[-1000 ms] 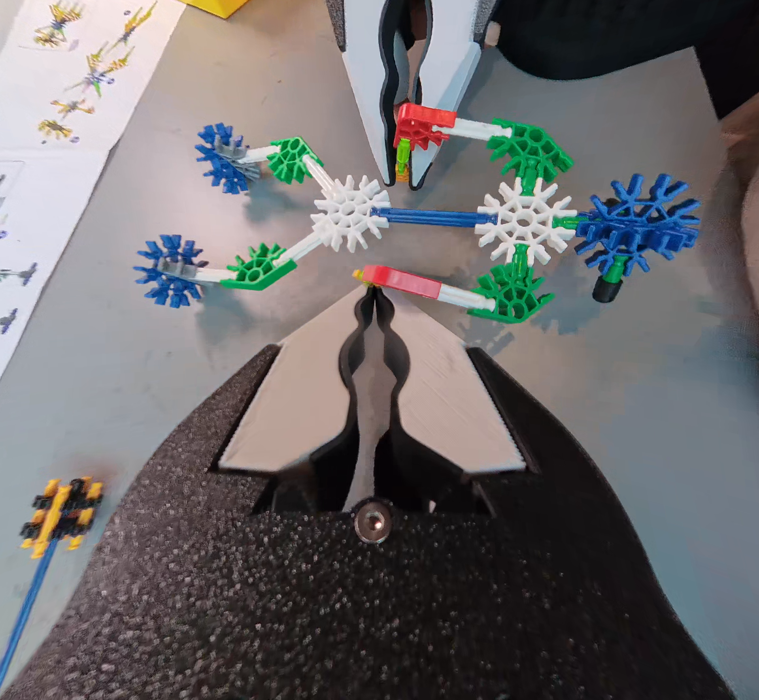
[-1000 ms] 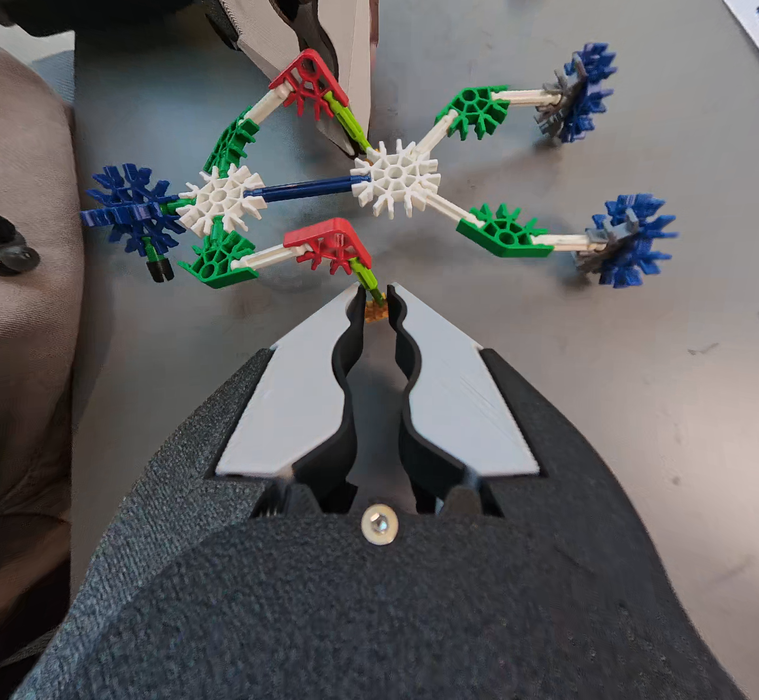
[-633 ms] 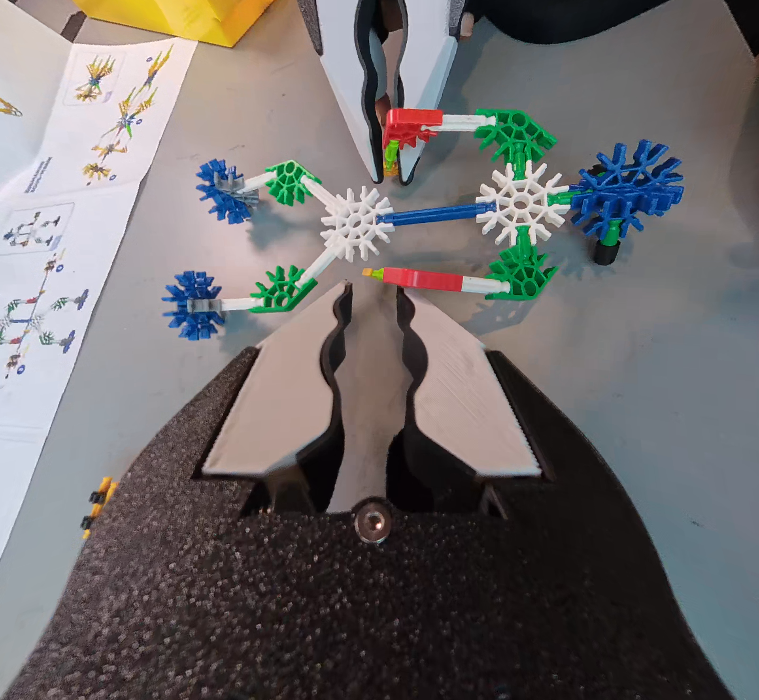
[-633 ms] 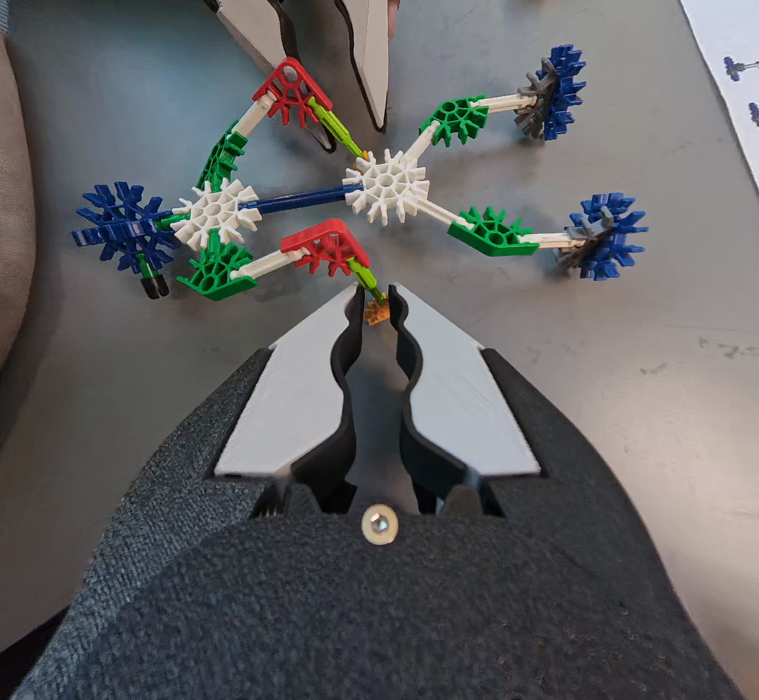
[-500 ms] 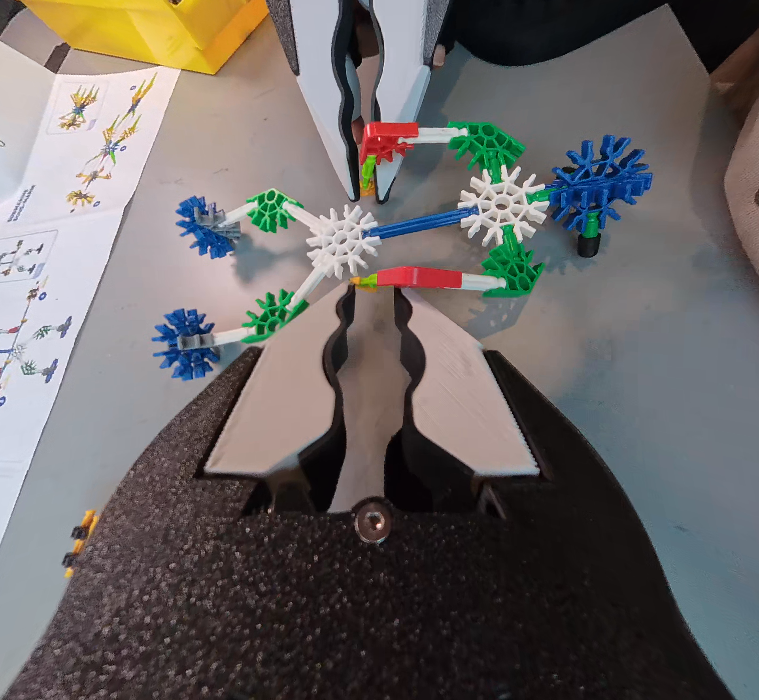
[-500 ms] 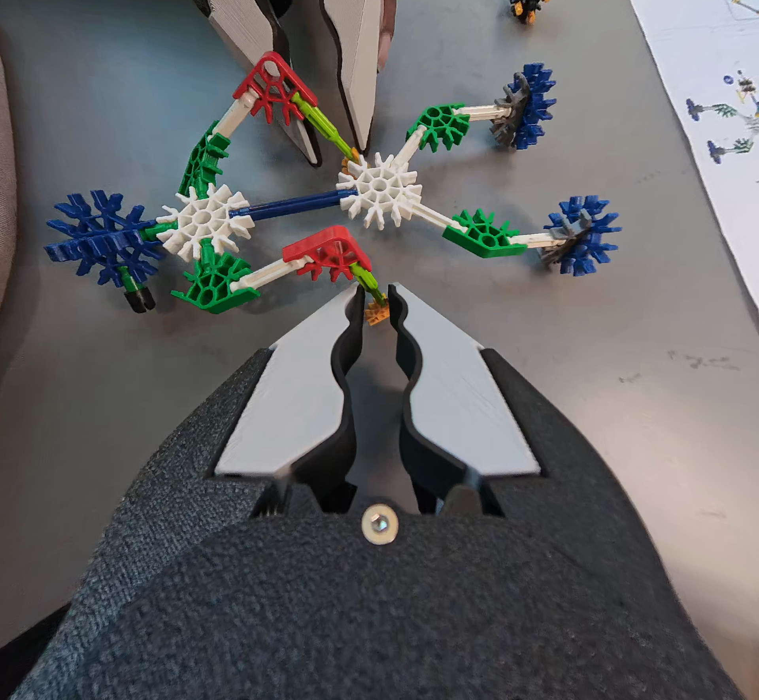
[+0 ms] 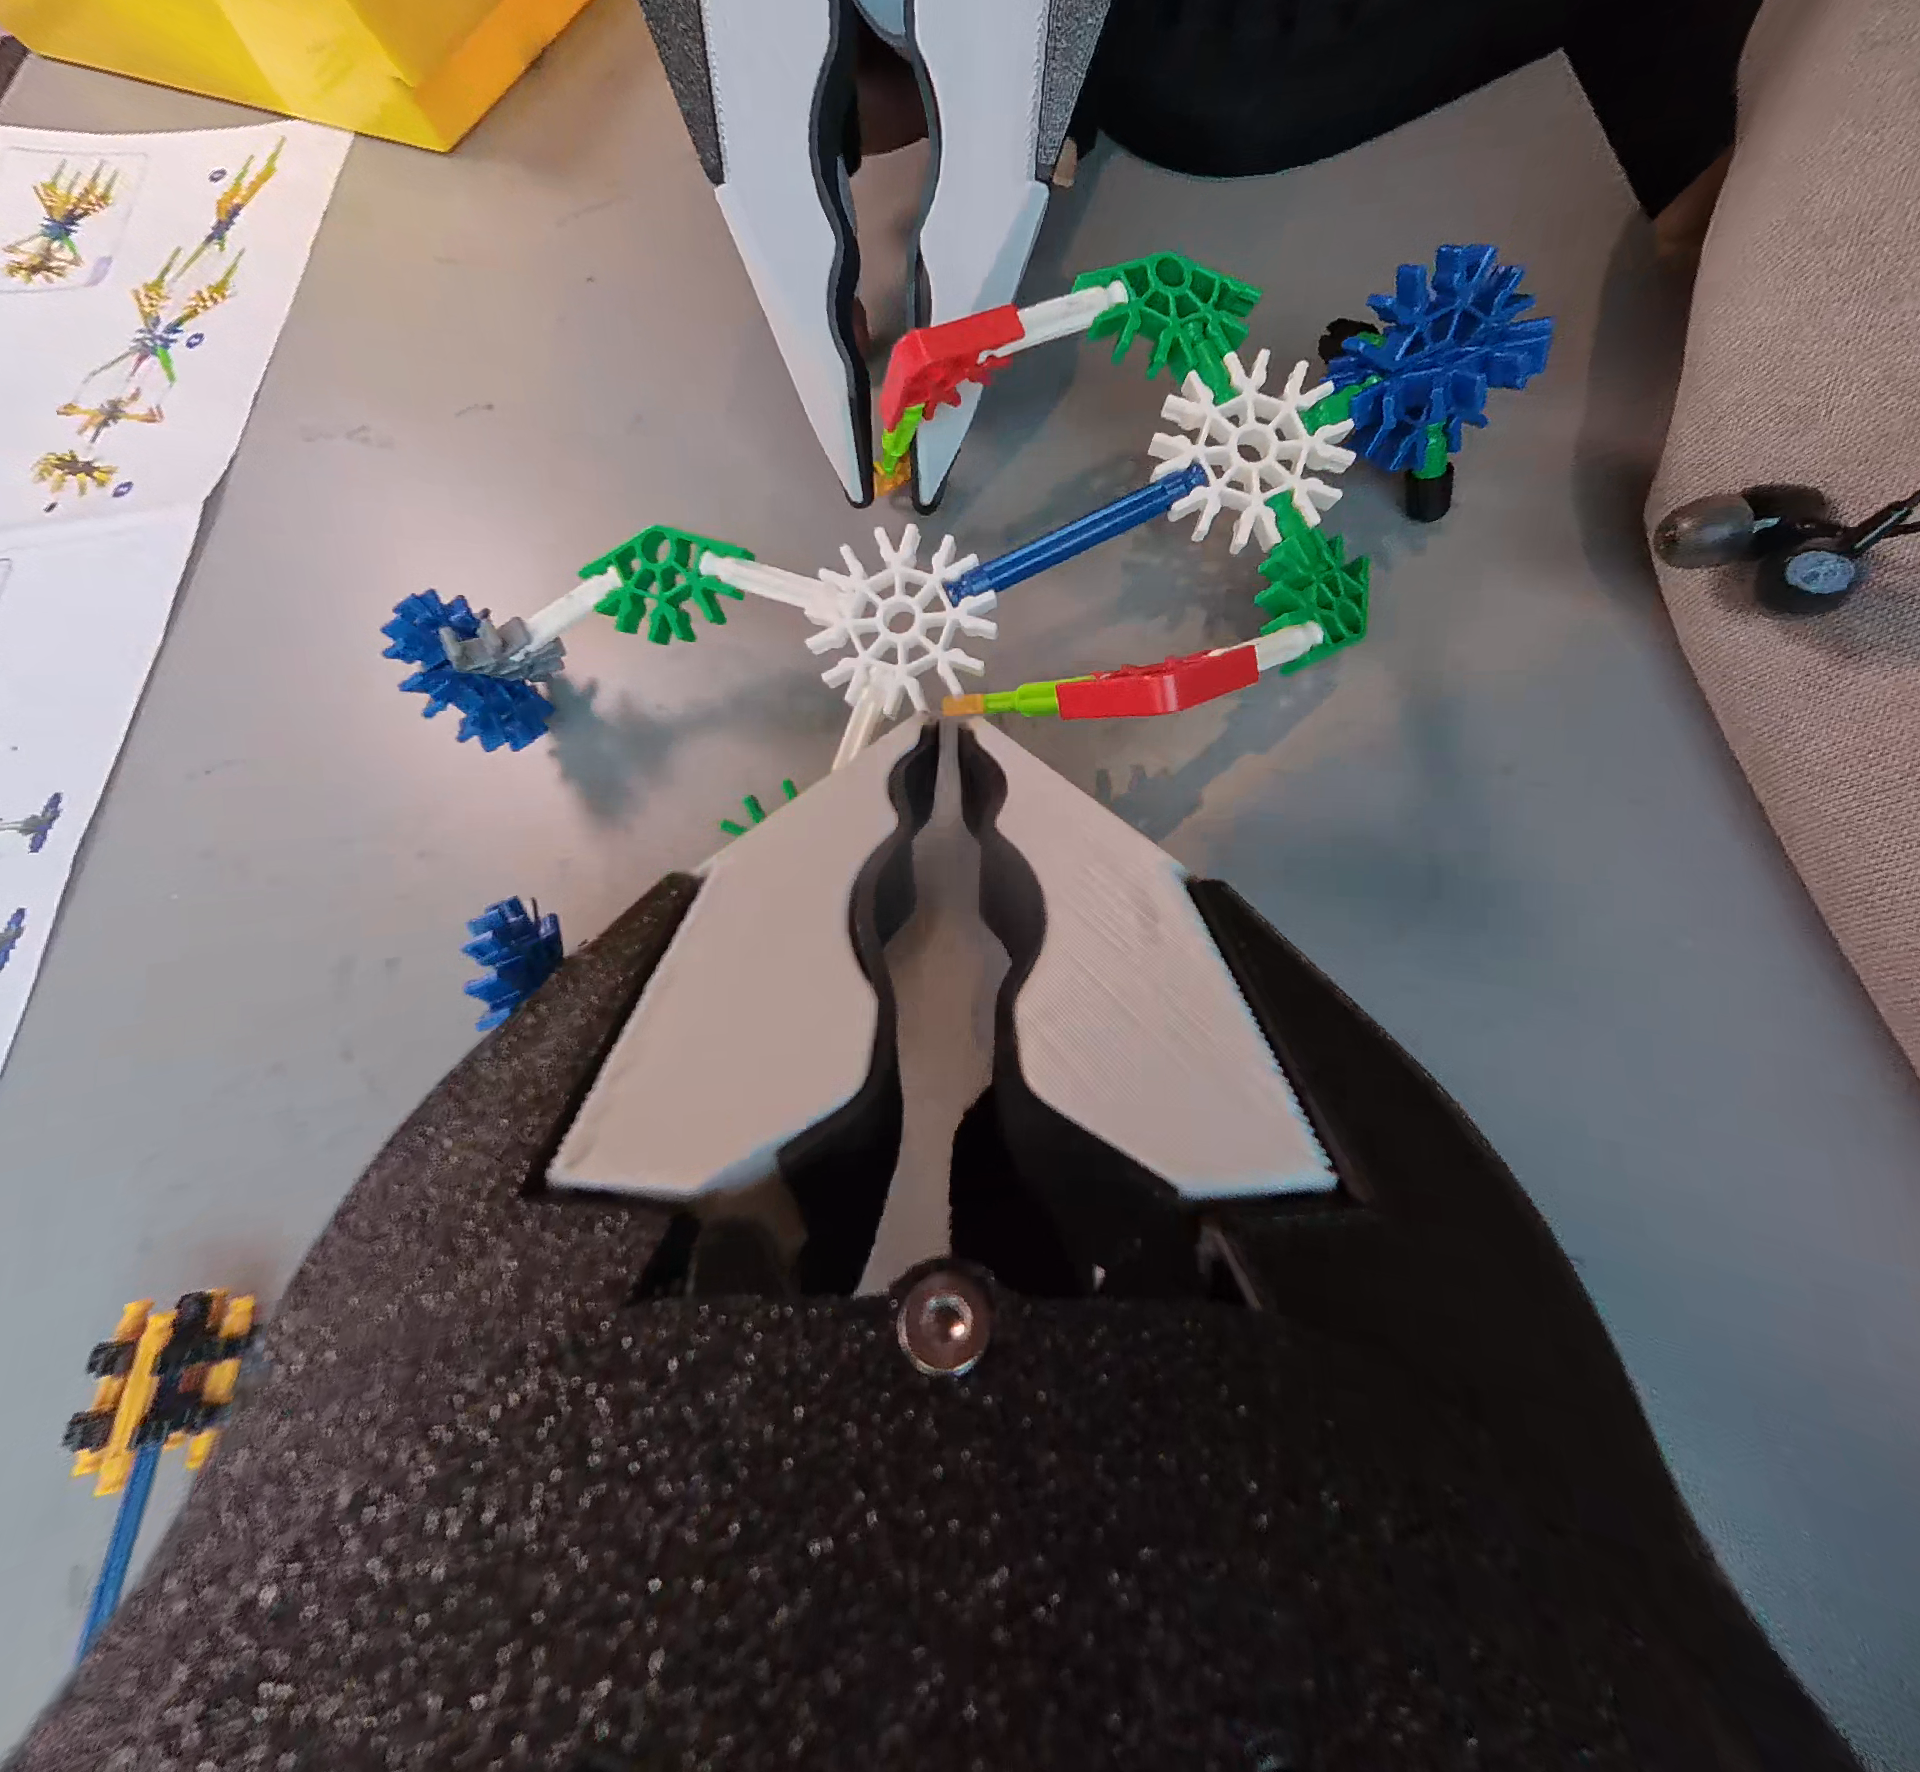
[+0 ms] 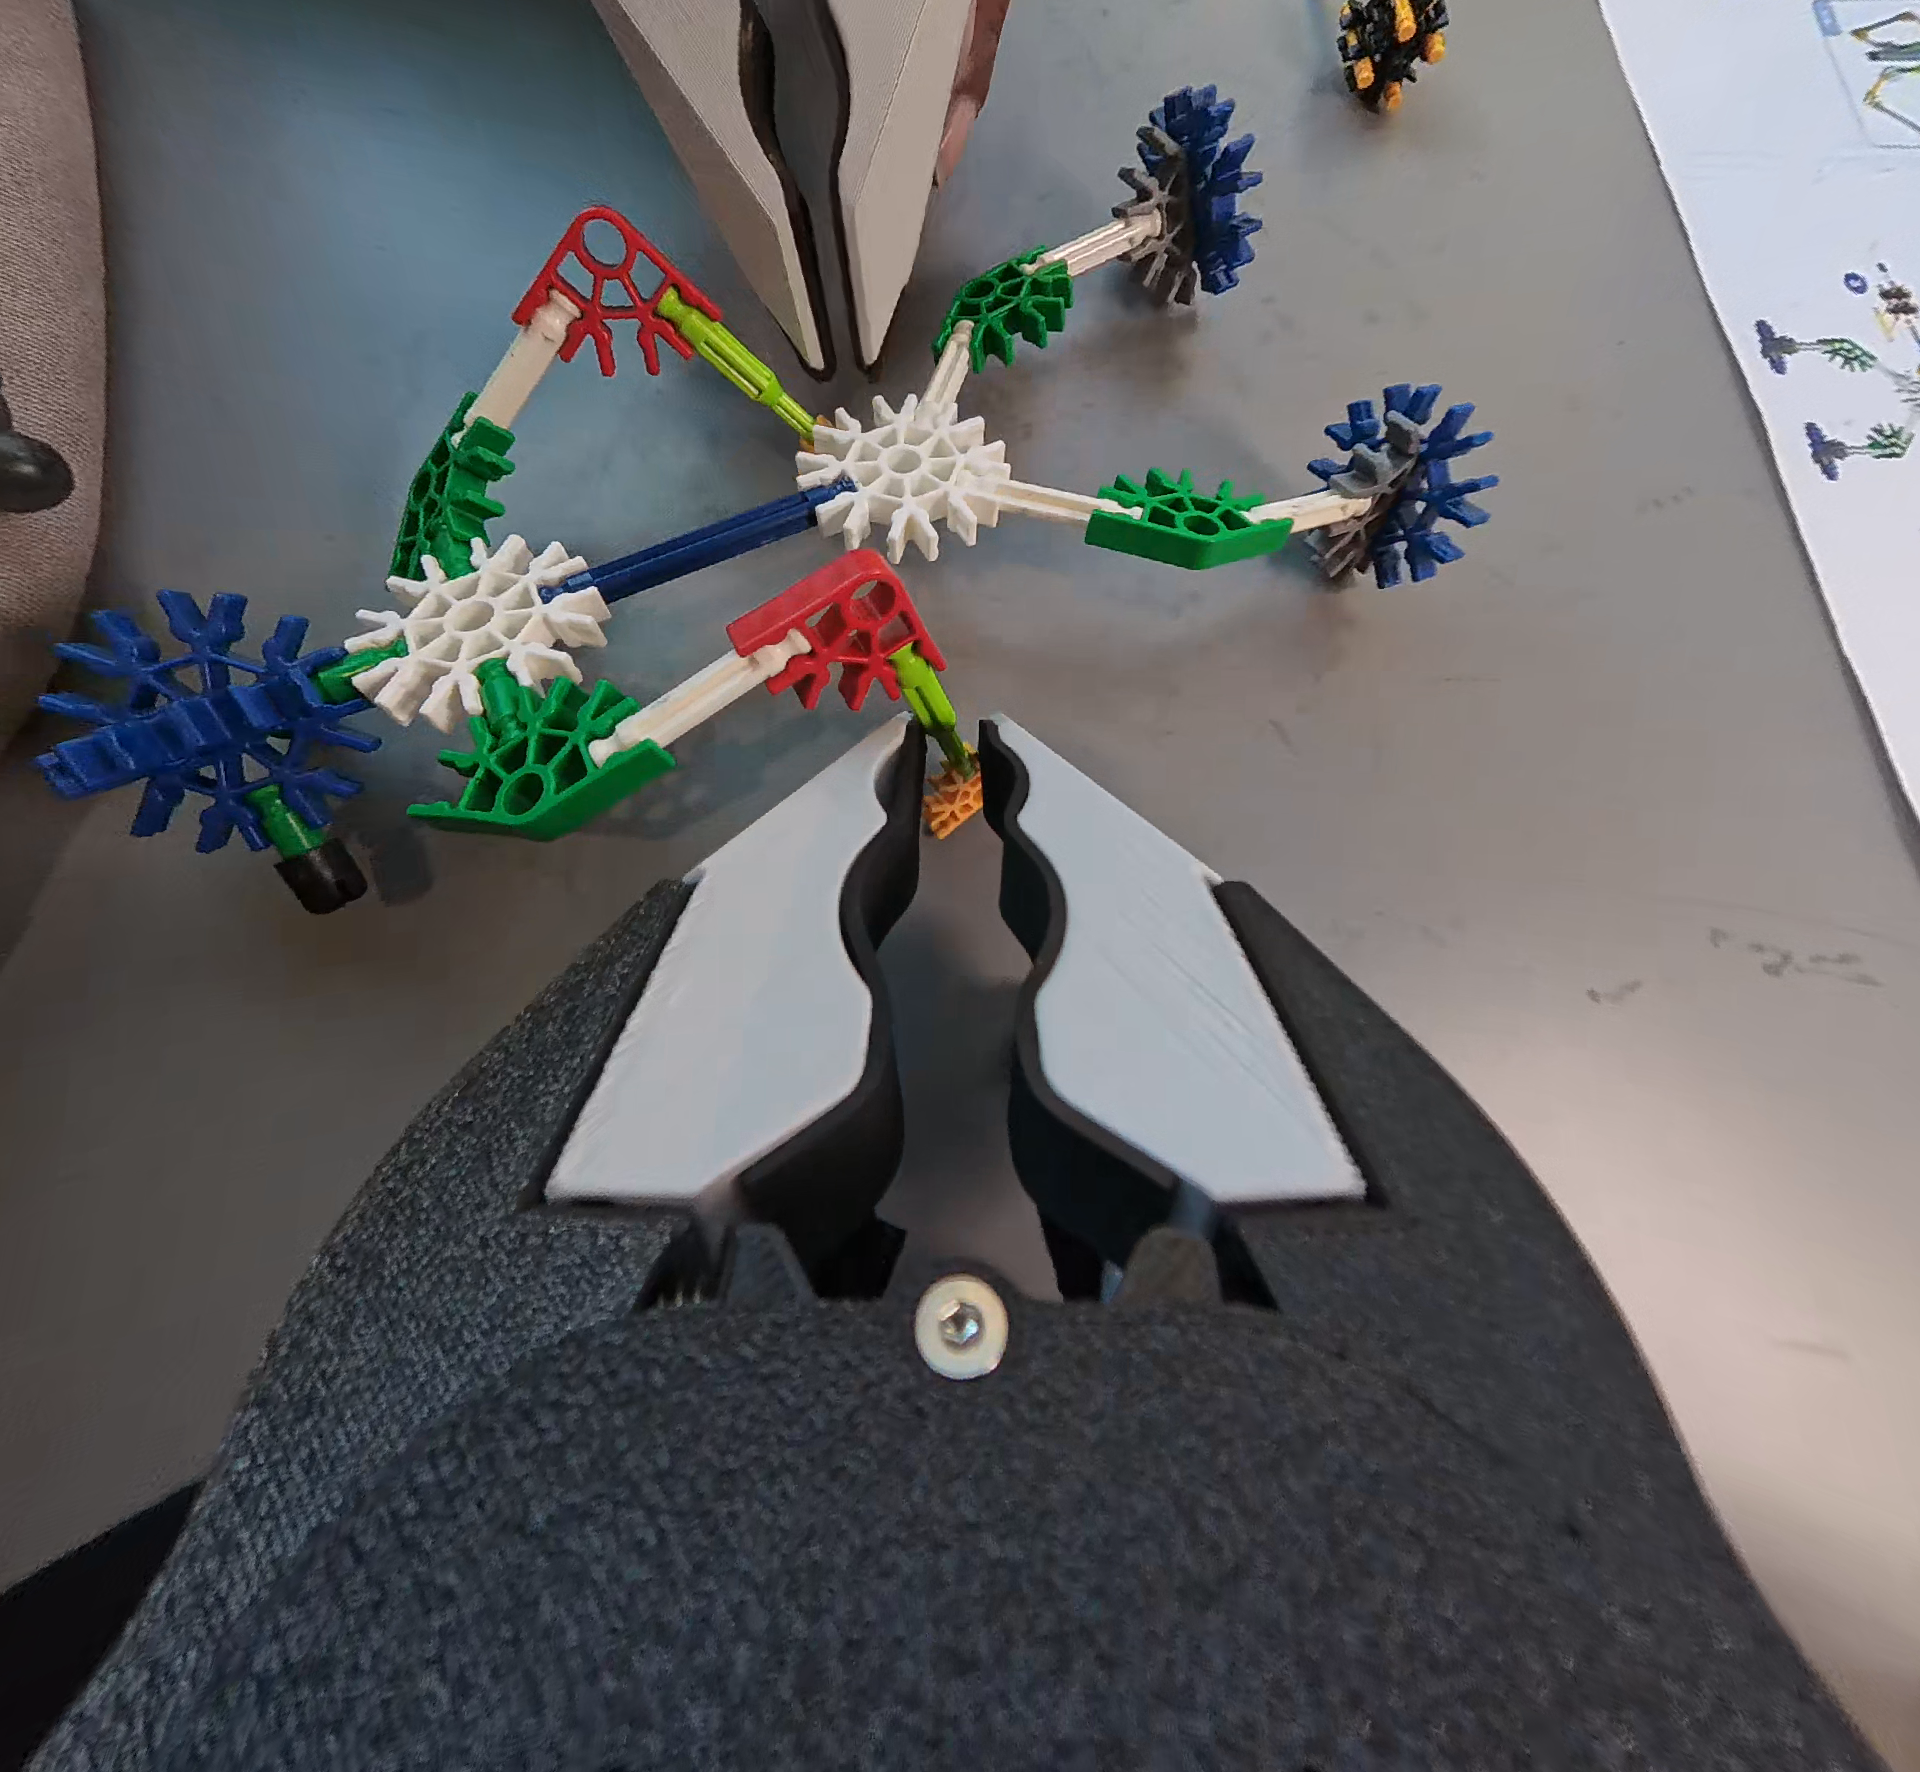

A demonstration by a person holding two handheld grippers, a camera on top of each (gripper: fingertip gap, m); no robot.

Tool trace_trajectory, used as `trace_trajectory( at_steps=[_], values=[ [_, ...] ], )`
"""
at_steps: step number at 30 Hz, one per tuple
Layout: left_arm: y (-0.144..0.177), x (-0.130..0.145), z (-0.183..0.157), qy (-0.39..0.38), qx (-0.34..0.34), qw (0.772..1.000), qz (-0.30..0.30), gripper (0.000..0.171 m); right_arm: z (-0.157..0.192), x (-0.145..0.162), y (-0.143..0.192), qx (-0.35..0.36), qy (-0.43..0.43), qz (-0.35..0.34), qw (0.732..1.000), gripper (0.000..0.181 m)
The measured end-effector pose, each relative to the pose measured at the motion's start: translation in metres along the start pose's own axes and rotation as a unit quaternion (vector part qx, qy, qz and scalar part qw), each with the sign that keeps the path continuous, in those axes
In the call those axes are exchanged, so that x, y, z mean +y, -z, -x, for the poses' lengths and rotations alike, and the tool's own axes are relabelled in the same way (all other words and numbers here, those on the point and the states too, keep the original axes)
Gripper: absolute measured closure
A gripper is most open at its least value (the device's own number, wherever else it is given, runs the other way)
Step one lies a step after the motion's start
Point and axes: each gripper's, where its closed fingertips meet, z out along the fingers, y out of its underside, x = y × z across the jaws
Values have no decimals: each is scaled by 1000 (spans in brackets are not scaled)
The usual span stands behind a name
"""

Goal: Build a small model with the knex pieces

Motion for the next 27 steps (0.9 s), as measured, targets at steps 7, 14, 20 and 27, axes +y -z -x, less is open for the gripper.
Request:
trace_trajectory(
  at_steps=[7, 14, 20, 27],
  values=[
    [3, 2, -19, -55, -13, 998, -1, 143, 3, 0, 17, -37, -4, -18, 999, 161],
    [-12, -7, -18, -93, -31, 995, -8, 145, -34, -39, 45, -22, 47, -44, 998, 162],
    [-9, -7, -12, -64, -36, 997, -14, 162, -24, -33, -8, -93, 192, 77, 974, 154],
    [0, -4, -11, 20, 0, 1000, -17, 163, -26, -31, -15, -122, 181, 111, 970, 165]
  ],
)
